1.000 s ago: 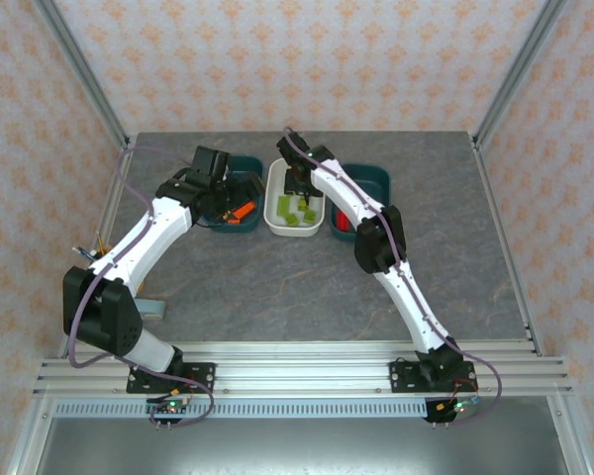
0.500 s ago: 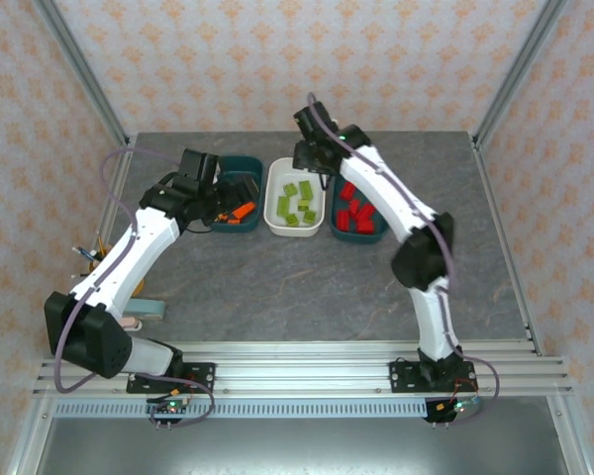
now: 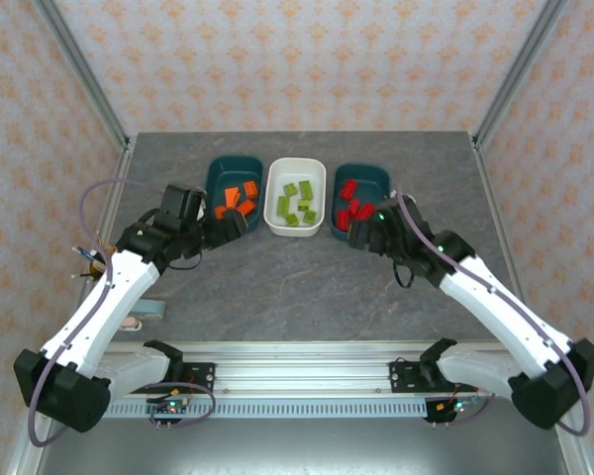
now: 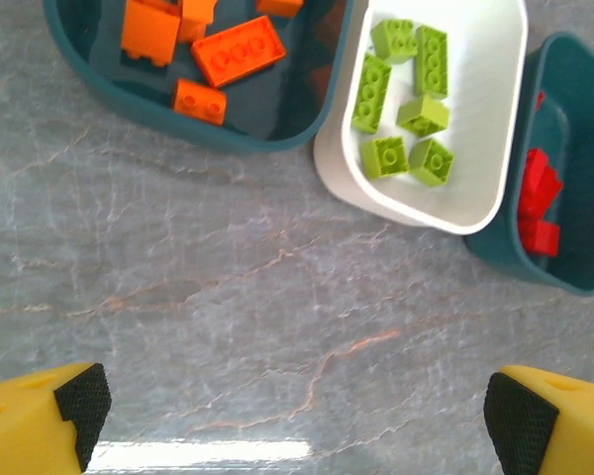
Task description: Sort the legos into containers by color
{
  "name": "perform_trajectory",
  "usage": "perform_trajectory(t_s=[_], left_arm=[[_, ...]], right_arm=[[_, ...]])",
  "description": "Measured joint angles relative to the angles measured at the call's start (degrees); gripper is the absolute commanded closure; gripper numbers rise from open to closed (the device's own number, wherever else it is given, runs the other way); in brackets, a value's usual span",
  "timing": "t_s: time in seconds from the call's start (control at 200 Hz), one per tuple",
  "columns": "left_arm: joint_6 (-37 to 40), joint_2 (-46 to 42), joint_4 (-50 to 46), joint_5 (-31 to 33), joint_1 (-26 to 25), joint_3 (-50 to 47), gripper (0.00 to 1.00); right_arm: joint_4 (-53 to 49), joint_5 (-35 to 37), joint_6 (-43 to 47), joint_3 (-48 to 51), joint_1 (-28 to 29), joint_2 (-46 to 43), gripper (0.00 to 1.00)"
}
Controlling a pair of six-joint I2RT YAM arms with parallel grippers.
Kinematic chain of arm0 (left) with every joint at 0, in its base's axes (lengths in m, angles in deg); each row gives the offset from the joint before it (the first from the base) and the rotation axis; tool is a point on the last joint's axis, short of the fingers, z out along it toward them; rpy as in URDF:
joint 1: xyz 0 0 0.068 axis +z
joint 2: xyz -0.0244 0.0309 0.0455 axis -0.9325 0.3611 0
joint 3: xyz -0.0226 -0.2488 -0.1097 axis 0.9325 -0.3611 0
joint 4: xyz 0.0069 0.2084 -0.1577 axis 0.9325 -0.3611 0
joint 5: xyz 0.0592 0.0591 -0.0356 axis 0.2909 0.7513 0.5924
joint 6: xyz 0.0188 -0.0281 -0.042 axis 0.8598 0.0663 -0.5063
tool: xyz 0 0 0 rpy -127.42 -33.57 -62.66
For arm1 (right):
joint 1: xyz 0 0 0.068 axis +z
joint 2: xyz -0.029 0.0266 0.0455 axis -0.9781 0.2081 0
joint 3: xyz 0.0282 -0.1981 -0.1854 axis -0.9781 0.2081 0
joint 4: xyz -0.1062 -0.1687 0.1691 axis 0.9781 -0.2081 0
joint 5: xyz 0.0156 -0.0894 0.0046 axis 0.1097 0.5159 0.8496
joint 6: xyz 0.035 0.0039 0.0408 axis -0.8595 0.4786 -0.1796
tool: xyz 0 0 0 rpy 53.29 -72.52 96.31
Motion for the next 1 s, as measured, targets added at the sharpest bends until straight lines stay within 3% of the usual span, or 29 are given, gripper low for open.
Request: perform_trajectory(t_s=[0.185,0.345,0.52,0.615,0.736,1.001], left_arm=[[0.7,-3.9,-0.6,4.4,-0.4,-3.0,0.00],[0.1,-0.3,-2.6,21.5,-0.6,-0.4,0.00],[7.6,0.3,9.3,39.2,0.2,-9.8,0.00],[14.0,2.1,18.7,39.9,4.2,-16.7,0.00],[22.1,6.1,29.6,38.5,7.3,-22.7,0.00],[29.5,18.2,51.0,30.8,12.7,-24.0,0.00]], right_arm=[[-1.6,4.1,-0.5,1.8,0.0,-6.7,0.00],[-0.3,16.6,-1.7,0.7,-3.5,-4.7,0.00],[14.6,31.5,2.9,15.9,-7.6,-8.8,0.00],[24.1,35.7,8.9,23.8,-9.0,-7.9,0.00],[34.2,35.7,15.2,28.9,-11.9,-4.0,0.00],[57.8,26.1,22.9,35.3,-19.7,9.3,0.00]])
